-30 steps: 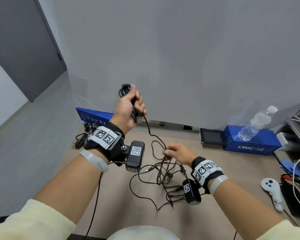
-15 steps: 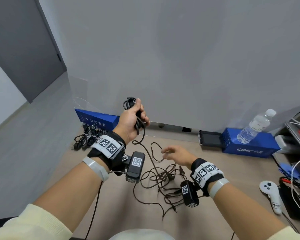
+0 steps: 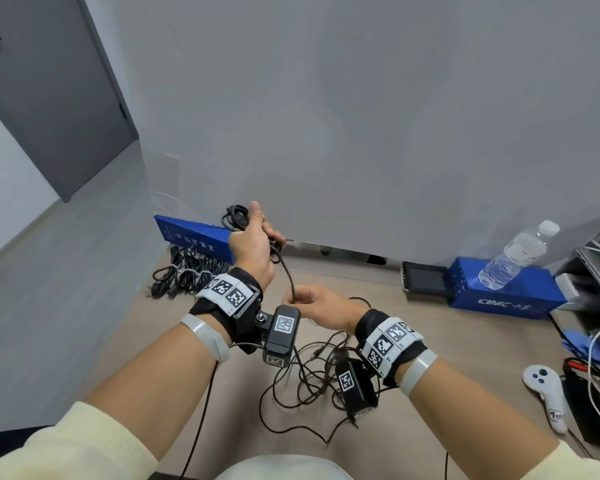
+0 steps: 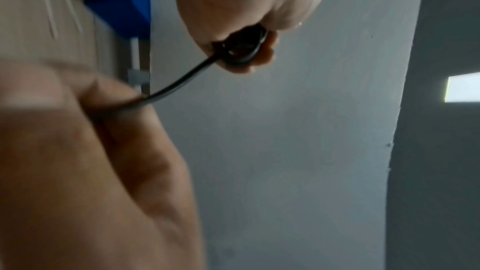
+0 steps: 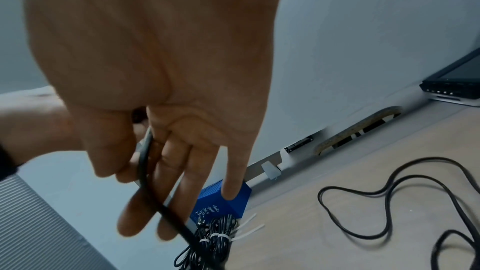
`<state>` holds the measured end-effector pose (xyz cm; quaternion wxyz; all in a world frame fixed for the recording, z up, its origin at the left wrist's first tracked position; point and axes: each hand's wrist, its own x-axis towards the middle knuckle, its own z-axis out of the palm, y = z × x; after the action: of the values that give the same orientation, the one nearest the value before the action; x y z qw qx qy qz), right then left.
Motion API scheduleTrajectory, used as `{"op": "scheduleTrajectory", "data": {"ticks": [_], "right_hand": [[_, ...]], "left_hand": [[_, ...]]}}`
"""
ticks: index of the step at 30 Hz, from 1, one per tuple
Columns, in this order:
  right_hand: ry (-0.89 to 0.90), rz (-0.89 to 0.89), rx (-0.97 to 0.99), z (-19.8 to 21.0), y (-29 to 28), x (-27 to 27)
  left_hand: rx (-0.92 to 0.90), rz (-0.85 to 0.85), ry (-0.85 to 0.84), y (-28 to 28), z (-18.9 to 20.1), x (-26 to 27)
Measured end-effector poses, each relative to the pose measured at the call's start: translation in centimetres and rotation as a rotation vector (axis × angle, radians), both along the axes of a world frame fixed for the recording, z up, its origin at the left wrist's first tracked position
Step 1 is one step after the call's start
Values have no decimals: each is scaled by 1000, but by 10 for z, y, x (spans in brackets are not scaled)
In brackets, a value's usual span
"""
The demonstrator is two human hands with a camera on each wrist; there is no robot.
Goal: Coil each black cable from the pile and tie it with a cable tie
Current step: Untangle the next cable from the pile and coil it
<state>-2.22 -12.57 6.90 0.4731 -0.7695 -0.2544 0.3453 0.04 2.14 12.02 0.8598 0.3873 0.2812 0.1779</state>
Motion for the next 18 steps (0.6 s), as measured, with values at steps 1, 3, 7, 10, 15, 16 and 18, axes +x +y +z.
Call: {"op": "scheduleTrajectory", "data": {"ticks": [1,3,7,10,15,16,18], "right_hand": [[12,3,2,0,0,-1],[40,14,-10,-3,-1,-3],[19,32,-81,-8,2,-3],[-1,-15,-104,-3,2,-4],[-85,-219,-46,-1,-8,3],[-108,-245,-36,-2,-10,6],[-168,-285,-54,-5,-13,10]], "left_hand": [[68,59,30,3,-3,1],[250,122,122,9,-15,3],[798,-11,185,19,-43,4],[1179,-354,218,23,-52,0],[1279,-1005,301,20,-51,-14],[1222,-1093,328,18,-51,-17],[1064,-1209,327,15,-55,-21]]}}
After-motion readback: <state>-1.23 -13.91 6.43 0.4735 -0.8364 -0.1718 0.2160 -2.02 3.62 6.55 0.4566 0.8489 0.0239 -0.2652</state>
